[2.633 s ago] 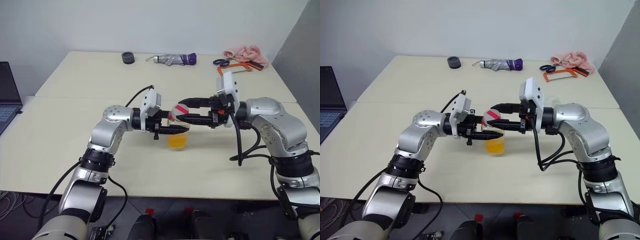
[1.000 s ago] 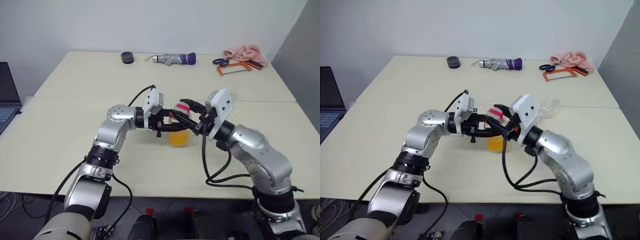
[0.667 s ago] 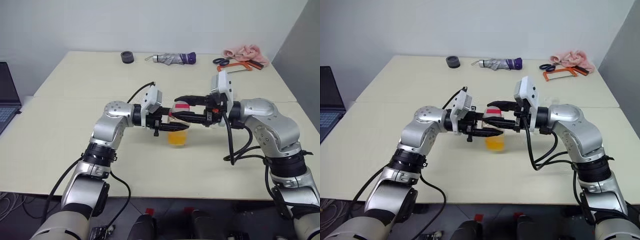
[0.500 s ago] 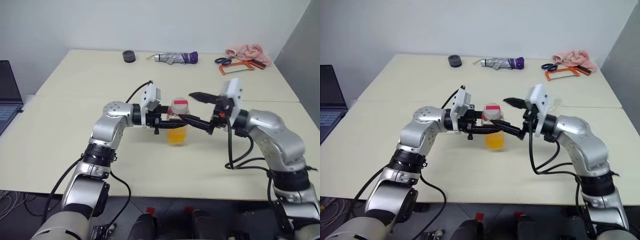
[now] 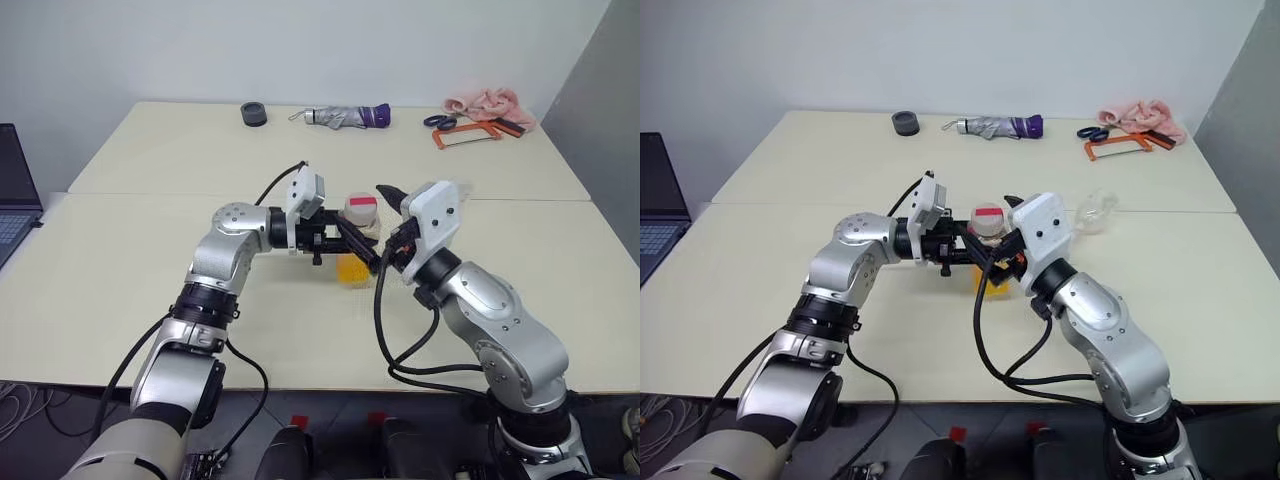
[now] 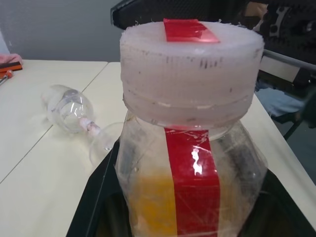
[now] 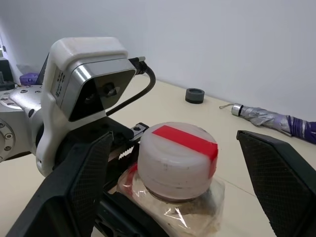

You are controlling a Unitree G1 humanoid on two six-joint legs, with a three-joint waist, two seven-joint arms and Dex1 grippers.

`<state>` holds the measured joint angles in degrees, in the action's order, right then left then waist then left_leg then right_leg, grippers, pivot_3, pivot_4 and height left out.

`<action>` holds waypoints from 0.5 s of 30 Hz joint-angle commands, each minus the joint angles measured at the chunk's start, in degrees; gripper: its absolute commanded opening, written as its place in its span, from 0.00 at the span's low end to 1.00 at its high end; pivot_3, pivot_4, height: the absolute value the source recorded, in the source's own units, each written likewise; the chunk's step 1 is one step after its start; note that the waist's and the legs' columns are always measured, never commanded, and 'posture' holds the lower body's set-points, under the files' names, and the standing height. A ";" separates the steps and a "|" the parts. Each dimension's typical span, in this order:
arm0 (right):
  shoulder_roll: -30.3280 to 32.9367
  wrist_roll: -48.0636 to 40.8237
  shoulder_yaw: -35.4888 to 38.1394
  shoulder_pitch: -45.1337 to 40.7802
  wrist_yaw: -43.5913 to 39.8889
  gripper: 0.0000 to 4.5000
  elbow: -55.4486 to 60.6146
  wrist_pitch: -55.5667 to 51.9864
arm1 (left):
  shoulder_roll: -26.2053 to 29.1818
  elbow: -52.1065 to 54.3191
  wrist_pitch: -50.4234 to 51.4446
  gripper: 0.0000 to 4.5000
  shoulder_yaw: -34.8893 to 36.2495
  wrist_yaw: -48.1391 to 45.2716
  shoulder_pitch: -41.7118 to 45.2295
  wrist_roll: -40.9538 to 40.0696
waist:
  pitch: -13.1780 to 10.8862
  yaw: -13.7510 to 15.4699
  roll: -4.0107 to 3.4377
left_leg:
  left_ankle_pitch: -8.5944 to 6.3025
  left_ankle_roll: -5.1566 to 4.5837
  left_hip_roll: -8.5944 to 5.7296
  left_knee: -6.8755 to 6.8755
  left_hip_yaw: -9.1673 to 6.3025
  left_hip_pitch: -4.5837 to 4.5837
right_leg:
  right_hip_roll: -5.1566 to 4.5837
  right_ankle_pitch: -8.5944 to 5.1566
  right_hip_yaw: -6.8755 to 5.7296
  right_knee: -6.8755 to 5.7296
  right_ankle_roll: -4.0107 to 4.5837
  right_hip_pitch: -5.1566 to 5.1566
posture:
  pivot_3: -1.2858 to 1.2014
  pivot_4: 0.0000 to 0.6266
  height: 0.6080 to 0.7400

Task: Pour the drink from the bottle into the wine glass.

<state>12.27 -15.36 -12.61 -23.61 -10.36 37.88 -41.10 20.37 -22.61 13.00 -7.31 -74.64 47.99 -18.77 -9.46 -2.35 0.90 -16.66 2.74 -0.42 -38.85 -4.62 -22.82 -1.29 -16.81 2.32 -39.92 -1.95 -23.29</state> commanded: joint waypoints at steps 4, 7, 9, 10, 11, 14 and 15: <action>-1.32 1.49 1.03 -1.38 0.92 0.95 0.52 0.89 | -0.01 -0.19 -3.15 0.40 0.02 -0.80 1.77 0.85 | 0.00 -0.02 0.00 | 0.00 -0.01 0.01 0.00 0.00 0.00 | 0.00 0.00 0.00 0.00 0.00 0.00 | 0.52 0.24 1.00; -1.99 0.88 1.73 -1.46 0.66 0.95 0.37 0.50 | 0.06 -0.46 -3.73 0.40 0.14 -0.95 1.59 1.26 | 0.00 -0.03 0.00 | -0.01 -0.02 0.01 0.00 0.00 0.00 | 0.00 0.00 0.00 -0.01 0.00 0.00 | 0.52 0.24 1.00; -2.15 0.70 1.86 -1.45 0.41 0.95 0.19 0.19 | 0.07 -0.55 -3.97 0.40 0.23 -1.00 1.51 1.43 | 0.00 -0.05 0.00 | -0.01 -0.02 0.01 0.00 -0.01 0.00 | 0.00 0.00 0.00 -0.01 0.00 0.00 | 0.52 0.24 1.00; -2.23 0.64 1.89 -1.43 0.32 0.91 0.08 0.10 | 0.07 -0.55 -4.04 0.40 0.27 -1.03 1.45 1.50 | 0.00 -0.06 0.00 | -0.02 -0.04 0.01 0.00 0.00 0.00 | 0.00 0.00 0.00 -0.01 0.00 0.00 | 0.52 0.24 1.00; -2.17 0.67 1.80 -1.47 0.12 0.87 -0.13 0.09 | 0.08 -0.54 -4.12 0.40 0.31 -1.05 1.37 1.59 | 0.00 -0.06 0.00 | -0.04 -0.07 0.01 0.00 -0.01 0.00 | 0.00 0.00 0.00 -0.01 0.00 0.00 | 0.52 0.24 1.00; -1.82 0.83 1.46 -1.53 -0.39 0.68 -0.54 0.02 | 0.07 -0.59 -4.30 0.40 0.38 -1.07 1.31 1.75 | 0.00 -0.08 0.00 | -0.05 -0.08 0.01 0.00 -0.01 0.00 | 0.00 0.00 0.00 -0.01 0.00 0.00 | 0.52 0.24 1.00; -1.59 0.86 1.22 -1.53 -0.72 0.60 -0.68 0.01 | 0.06 -0.60 -4.33 0.40 0.40 -1.05 1.32 1.75 | 0.00 -0.10 0.00 | -0.05 -0.09 0.01 0.00 0.00 0.00 | 0.00 0.00 0.00 -0.01 0.00 0.00 | 0.52 0.24 1.00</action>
<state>10.51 -14.66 -12.14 -23.83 -10.65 35.99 -41.62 20.18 -24.19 9.70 -7.52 -75.58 47.99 -16.54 -9.46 -2.45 0.90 -16.72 2.64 -0.41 -38.85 -4.63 -22.82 -1.29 -16.80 2.32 -39.93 -1.95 -23.29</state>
